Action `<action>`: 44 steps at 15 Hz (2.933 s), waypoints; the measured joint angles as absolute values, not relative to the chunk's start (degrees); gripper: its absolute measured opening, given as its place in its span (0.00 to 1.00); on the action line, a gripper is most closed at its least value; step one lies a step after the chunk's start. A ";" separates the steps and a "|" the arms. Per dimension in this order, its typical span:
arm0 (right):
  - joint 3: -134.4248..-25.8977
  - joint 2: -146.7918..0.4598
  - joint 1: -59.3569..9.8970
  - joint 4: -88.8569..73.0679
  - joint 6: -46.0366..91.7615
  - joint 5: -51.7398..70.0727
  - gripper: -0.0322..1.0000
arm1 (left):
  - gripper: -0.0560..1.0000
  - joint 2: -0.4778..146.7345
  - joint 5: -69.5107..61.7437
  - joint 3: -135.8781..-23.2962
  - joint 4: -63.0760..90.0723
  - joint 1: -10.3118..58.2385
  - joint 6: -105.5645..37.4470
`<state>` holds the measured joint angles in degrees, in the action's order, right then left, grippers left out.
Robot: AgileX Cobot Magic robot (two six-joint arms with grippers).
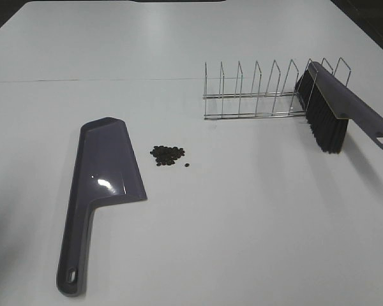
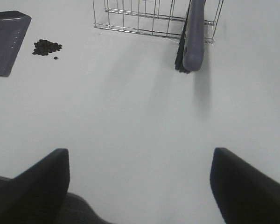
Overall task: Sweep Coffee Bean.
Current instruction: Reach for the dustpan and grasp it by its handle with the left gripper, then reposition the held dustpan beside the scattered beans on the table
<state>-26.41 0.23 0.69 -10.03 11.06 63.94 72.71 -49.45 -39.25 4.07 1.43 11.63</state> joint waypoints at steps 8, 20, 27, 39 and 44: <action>-26.41 0.23 0.69 -10.03 11.06 63.94 0.73 | 0.80 95.63 -47.33 -54.66 5.96 12.09 15.07; -26.41 0.23 0.69 -10.03 11.06 63.94 0.73 | 0.79 110.92 -41.25 -59.30 7.22 28.07 26.36; -26.41 0.23 0.69 -9.97 11.06 63.94 0.73 | 0.75 113.73 -38.62 -59.47 7.10 28.07 26.36; -26.41 0.23 0.69 -9.97 11.06 63.94 0.73 | 0.39 113.79 -38.27 -59.53 4.93 28.07 26.36; -26.41 0.23 0.69 -9.97 11.06 63.94 0.73 | 0.39 113.73 -39.94 -59.53 0.97 28.07 26.24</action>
